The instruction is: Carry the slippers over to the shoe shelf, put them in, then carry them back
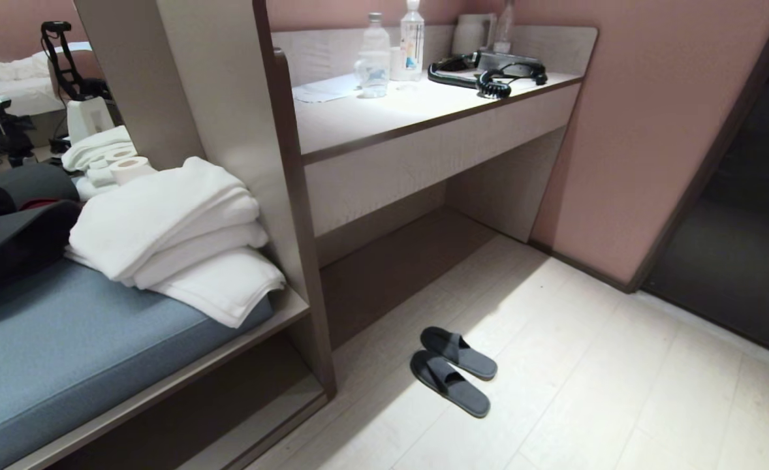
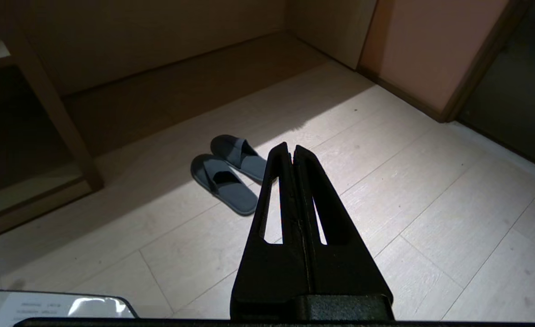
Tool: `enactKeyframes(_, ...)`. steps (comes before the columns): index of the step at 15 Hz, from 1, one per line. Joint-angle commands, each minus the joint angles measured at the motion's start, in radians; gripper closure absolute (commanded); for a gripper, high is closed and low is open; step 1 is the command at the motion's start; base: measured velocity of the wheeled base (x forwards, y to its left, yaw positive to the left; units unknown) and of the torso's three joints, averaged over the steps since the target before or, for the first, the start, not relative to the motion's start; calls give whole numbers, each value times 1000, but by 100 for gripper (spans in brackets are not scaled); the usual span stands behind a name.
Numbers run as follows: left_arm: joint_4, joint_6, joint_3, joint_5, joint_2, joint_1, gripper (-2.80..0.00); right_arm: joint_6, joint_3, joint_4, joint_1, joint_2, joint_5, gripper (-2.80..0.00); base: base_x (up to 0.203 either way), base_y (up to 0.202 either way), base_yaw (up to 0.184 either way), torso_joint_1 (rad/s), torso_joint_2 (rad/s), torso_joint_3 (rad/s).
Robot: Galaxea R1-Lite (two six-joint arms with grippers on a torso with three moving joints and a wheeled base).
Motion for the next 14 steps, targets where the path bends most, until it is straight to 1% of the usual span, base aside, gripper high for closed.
enactKeyframes(1, 0, 0, 0, 0, 1, 1, 0, 1, 0, 0, 1, 2, -1, 0, 0, 0, 0, -2, 15, 204)
enactKeyframes(8, 0, 1, 0, 0, 1, 1, 0, 3, 0, 0, 1, 2, -1, 0, 0, 0, 0, 1, 1, 200)
enactKeyframes(10, 0, 1, 0, 0, 1, 0, 0, 3, 0, 0, 1, 2, -1, 0, 0, 0, 0, 3, 0, 102)
enactKeyframes(14, 0, 1, 0, 0, 1, 2, 0, 3, 0, 0, 1, 2, -1, 0, 0, 0, 0, -1, 2, 16)
